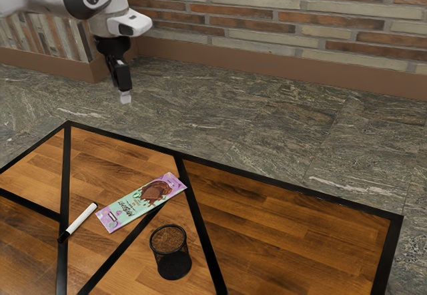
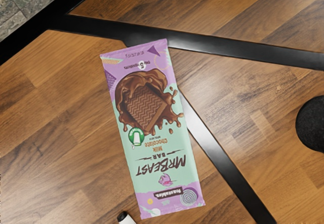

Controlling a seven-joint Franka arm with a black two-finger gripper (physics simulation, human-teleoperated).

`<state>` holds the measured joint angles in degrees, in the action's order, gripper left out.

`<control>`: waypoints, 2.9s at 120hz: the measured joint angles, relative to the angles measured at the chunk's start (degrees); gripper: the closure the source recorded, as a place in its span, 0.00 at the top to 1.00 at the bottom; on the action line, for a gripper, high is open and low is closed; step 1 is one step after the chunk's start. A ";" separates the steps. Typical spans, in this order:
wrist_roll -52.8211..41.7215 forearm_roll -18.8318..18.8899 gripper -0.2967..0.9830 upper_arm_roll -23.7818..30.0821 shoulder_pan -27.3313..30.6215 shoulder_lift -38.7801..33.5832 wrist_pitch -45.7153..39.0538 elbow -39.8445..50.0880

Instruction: Put the marker into the pen holder.

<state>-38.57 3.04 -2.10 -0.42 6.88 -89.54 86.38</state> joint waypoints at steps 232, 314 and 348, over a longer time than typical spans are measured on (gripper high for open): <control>33.88 5.32 0.41 -1.68 16.26 -7.73 -54.91 62.35; 34.18 5.76 0.24 -1.83 17.50 -3.92 -55.00 60.05; 35.30 6.24 0.17 -1.49 17.01 -14.80 -48.53 59.37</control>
<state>-3.27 9.28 -3.59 16.59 -7.92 -138.08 145.75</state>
